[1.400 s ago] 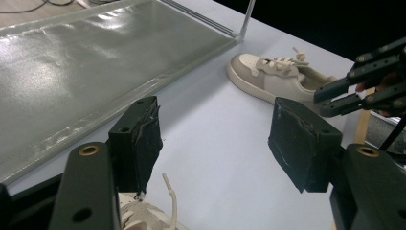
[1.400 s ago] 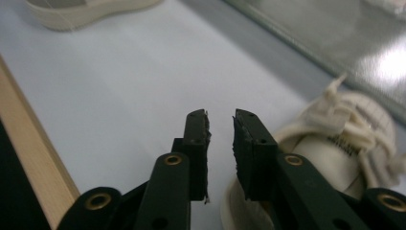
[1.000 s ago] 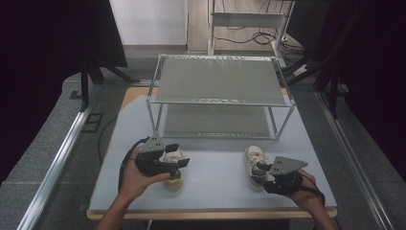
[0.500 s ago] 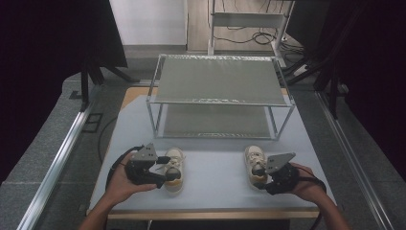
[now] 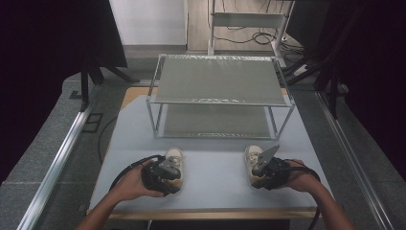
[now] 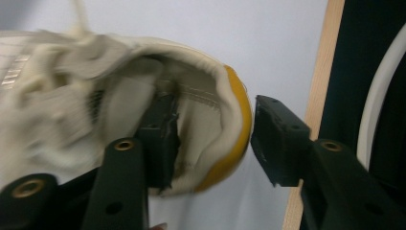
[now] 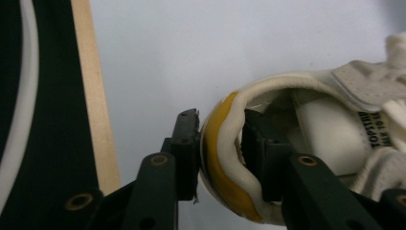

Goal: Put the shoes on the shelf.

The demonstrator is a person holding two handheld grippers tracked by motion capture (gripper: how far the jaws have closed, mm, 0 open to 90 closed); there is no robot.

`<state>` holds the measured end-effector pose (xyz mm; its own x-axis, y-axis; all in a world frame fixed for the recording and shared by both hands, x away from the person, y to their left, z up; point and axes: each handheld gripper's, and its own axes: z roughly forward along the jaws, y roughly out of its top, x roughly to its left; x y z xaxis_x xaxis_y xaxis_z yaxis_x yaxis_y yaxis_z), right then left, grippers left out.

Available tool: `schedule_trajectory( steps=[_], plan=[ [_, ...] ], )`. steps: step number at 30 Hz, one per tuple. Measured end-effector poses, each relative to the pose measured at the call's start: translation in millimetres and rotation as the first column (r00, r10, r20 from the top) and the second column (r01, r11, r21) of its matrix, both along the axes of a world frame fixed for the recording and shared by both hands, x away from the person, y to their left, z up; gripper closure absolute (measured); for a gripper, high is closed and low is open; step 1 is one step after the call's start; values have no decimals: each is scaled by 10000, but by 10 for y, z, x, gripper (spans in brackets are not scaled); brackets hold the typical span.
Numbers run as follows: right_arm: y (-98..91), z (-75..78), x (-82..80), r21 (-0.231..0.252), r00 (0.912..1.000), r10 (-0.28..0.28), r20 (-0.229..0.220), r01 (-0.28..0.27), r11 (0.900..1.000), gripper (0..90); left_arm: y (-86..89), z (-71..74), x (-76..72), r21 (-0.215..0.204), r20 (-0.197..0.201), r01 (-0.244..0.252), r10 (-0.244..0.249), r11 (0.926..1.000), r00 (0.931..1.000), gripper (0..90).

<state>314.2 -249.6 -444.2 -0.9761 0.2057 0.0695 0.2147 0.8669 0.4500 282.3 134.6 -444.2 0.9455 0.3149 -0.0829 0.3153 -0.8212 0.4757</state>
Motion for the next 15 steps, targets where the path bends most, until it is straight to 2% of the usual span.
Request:
schedule_trajectory(
  steps=[2, 4, 6, 7, 9, 12, 15],
  plan=[
    [4, 1, 2, -29, 10000, 40, -44, -40, 10000, 699, -64, -39, 29, 243, -252, 216, -210, 9995, 9995, 536],
    [14, 1, 0, -81, 9998, 169, -90, -169, 9998, 725, -119, -65, 50, 379, -514, 458, -439, 9982, 9977, 602],
    [19, -1, -12, -101, 9996, 262, -103, -263, 9996, 747, -149, -48, 42, 316, -469, 558, -543, 9979, 9974, 658],
    [22, 1, -21, -112, 9994, 336, -80, -336, 9994, 752, -162, -47, 35, 386, -355, 499, -486, 9980, 9982, 691],
    [27, 6, -43, -149, 9987, 478, 165, -476, 9988, 754, -174, -38, 20, 488, -202, 580, -571, 9971, 9982, 695],
    [38, 13, -92, -254, 9963, 663, 550, -649, 9976, 759, -189, -9, -6, 736, 283, 681, -704, 9950, 9971, 698],
    [63, 35, -146, -538, 9902, 1202, 708, -1166, 9917, 757, -203, 72, 3, 580, 692, 702, -742, 9958, 9948, 699]
  ],
)
